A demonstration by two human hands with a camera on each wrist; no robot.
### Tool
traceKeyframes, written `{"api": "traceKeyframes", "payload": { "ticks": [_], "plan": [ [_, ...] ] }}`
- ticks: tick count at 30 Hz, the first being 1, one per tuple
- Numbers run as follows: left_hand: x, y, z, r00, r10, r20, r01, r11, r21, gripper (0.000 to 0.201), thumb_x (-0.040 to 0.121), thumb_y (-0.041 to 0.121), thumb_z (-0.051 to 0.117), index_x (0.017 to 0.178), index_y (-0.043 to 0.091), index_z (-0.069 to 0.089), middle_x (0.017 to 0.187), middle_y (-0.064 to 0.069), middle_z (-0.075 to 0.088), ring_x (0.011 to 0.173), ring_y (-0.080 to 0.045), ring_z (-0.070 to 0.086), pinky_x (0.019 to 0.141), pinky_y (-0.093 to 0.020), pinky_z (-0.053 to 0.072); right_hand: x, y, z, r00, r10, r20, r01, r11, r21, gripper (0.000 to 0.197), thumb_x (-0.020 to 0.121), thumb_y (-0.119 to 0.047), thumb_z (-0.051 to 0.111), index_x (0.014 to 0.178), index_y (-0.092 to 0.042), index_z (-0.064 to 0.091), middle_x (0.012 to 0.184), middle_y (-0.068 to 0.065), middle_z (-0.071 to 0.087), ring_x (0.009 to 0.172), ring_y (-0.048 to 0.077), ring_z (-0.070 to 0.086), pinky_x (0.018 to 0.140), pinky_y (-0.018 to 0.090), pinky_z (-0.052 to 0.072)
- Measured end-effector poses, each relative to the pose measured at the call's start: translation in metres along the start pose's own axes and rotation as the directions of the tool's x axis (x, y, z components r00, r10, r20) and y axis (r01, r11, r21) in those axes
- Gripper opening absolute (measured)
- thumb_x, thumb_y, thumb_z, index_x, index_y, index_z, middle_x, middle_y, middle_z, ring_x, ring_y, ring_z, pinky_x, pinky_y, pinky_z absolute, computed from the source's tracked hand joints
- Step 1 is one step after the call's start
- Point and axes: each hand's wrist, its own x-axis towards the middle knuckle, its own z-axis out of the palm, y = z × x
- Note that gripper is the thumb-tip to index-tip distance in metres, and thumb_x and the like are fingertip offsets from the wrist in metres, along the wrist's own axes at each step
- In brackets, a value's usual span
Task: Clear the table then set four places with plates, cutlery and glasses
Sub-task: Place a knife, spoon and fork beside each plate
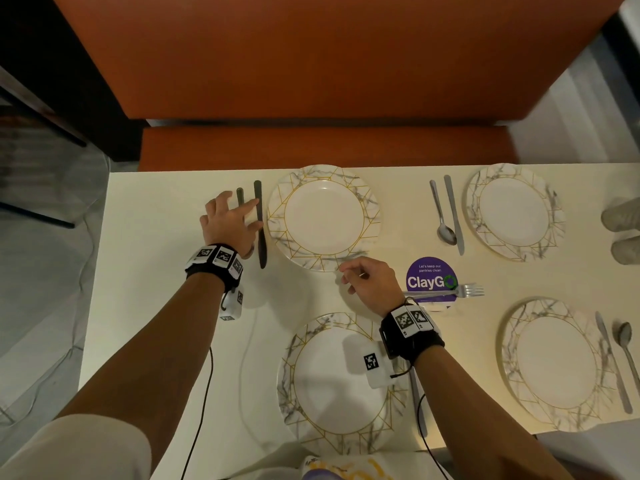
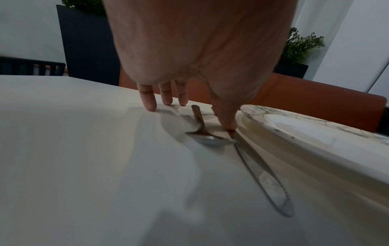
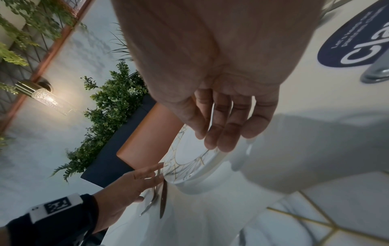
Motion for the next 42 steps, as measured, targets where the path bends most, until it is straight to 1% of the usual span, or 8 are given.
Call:
{"api": "traceKeyframes", "payload": {
  "ticks": [3, 9, 14, 27, 31, 34, 39, 42],
  "plan": [
    [-0.002, 0.001, -0.002, 1.000, 0.004, -0.005, -0.004, 1.000, -0.012, 0.051, 0.092, 0.045, 0.071, 0.141, 0.039, 0.060, 0.154, -0.012, 0.043, 0.141, -0.039, 0.038, 0.107, -0.061, 0.041, 0.001, 0.000, 0.001, 1.000, -0.010, -0.001, 0.010, 1.000, -0.001, 0.019, 0.092, -0.004, 0.059, 0.093, -0.013, 0.075, 0.073, -0.008, 0.072, 0.058, -0.003, 0.064, 0.059, 0.010, 0.047],
    [-0.004, -0.012, -0.006, 0.992, -0.073, -0.101, 0.062, 0.992, -0.112, 0.046, 0.096, 0.022, 0.066, 0.142, 0.019, 0.061, 0.150, -0.012, 0.049, 0.136, -0.038, 0.044, 0.103, -0.057, 0.046, 0.000, 0.000, 0.001, 1.000, -0.006, 0.005, 0.006, 1.000, 0.025, 0.016, 0.093, -0.004, 0.059, 0.095, -0.009, 0.075, 0.074, -0.007, 0.072, 0.057, -0.004, 0.064, 0.057, 0.008, 0.046],
    [-0.006, -0.019, -0.005, 0.996, -0.045, -0.075, 0.040, 0.997, -0.059, 0.038, 0.094, 0.023, 0.069, 0.133, 0.023, 0.069, 0.149, -0.012, 0.050, 0.133, -0.039, 0.045, 0.099, -0.057, 0.047, 0.000, 0.002, 0.002, 1.000, 0.015, 0.012, -0.015, 1.000, 0.024, 0.016, 0.094, -0.006, 0.059, 0.097, -0.011, 0.075, 0.075, -0.007, 0.073, 0.058, -0.004, 0.064, 0.057, 0.010, 0.047],
    [-0.010, -0.010, -0.013, 0.996, -0.059, -0.064, 0.051, 0.991, -0.125, 0.039, 0.095, 0.026, 0.067, 0.135, 0.026, 0.068, 0.147, -0.010, 0.052, 0.131, -0.040, 0.045, 0.100, -0.057, 0.047, -0.004, 0.001, 0.000, 1.000, 0.025, 0.008, -0.025, 0.999, 0.021, 0.019, 0.094, -0.005, 0.057, 0.097, -0.010, 0.075, 0.076, -0.004, 0.072, 0.058, -0.005, 0.063, 0.057, 0.010, 0.047],
    [-0.023, 0.015, -0.022, 0.990, -0.057, -0.131, 0.023, 0.968, -0.252, 0.027, 0.100, 0.025, 0.061, 0.123, 0.018, 0.073, 0.133, -0.013, 0.064, 0.123, -0.038, 0.052, 0.099, -0.052, 0.045, -0.010, 0.002, -0.006, 0.998, 0.062, -0.004, -0.062, 0.997, 0.054, 0.019, 0.095, -0.005, 0.057, 0.097, -0.012, 0.075, 0.077, -0.002, 0.073, 0.057, -0.005, 0.062, 0.056, 0.009, 0.045],
    [-0.039, 0.045, -0.024, 0.983, 0.011, -0.183, -0.064, 0.956, -0.287, 0.022, 0.099, 0.021, 0.060, 0.113, 0.015, 0.076, 0.120, -0.016, 0.071, 0.110, -0.040, 0.058, 0.091, -0.049, 0.048, -0.015, 0.006, -0.019, 0.997, 0.069, -0.025, -0.067, 0.996, 0.057, 0.018, 0.096, -0.006, 0.057, 0.099, -0.011, 0.075, 0.081, 0.002, 0.073, 0.057, -0.003, 0.062, 0.056, 0.010, 0.046],
    [-0.080, 0.110, -0.013, 0.968, 0.151, -0.200, -0.203, 0.940, -0.272, 0.019, 0.097, 0.024, 0.059, 0.107, 0.022, 0.074, 0.104, -0.002, 0.074, 0.101, -0.031, 0.062, 0.088, -0.044, 0.051, -0.017, 0.034, -0.058, 0.992, 0.052, -0.111, -0.058, 0.997, -0.050, 0.013, 0.093, -0.012, 0.064, 0.096, -0.019, 0.075, 0.087, -0.001, 0.074, 0.080, 0.017, 0.068, 0.077, 0.030, 0.055],
    [-0.105, 0.155, 0.004, 0.970, 0.206, -0.128, -0.236, 0.923, -0.303, 0.017, 0.095, 0.025, 0.060, 0.105, 0.024, 0.074, 0.097, 0.004, 0.073, 0.095, -0.026, 0.061, 0.085, -0.043, 0.049, -0.020, 0.053, -0.090, 0.982, 0.031, -0.186, -0.060, 0.986, -0.155, 0.015, 0.093, -0.012, 0.063, 0.096, -0.019, 0.075, 0.086, -0.006, 0.072, 0.075, 0.008, 0.065, 0.072, 0.016, 0.053]
  ]
}}
